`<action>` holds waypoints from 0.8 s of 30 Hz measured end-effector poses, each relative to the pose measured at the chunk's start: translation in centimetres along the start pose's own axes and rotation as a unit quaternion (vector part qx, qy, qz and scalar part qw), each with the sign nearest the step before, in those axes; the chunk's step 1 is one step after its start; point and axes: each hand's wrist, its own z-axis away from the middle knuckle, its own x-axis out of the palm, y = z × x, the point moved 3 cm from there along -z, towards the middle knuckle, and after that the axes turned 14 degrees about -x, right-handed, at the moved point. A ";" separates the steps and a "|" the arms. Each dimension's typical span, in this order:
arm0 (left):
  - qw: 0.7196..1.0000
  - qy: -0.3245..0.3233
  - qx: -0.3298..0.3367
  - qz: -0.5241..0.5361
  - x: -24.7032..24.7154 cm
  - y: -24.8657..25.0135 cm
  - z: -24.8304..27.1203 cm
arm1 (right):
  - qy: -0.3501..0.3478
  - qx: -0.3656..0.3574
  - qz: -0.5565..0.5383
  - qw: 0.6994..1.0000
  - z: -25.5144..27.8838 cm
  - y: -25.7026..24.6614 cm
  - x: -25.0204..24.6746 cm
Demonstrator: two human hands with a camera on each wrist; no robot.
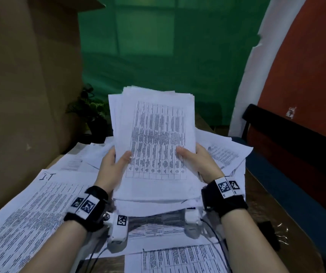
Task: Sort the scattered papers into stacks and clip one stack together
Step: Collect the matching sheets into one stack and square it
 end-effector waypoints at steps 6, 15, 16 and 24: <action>0.980 0.086 0.168 -0.059 0.2 6.7 1.0 | 0.003 -0.138 0.082 0.987 0.0 -6.0 -1.0; 0.953 0.153 0.259 0.035 2.2 11.6 3.2 | 0.038 -0.187 -0.071 0.979 1.8 -10.6 -1.0; 0.956 0.151 0.250 0.009 2.3 11.2 3.3 | 0.035 -0.164 -0.070 0.983 1.9 -10.0 -1.2; 0.923 0.193 0.333 -0.017 4.2 17.2 4.3 | 0.054 -0.265 -0.026 0.962 1.0 -15.7 0.3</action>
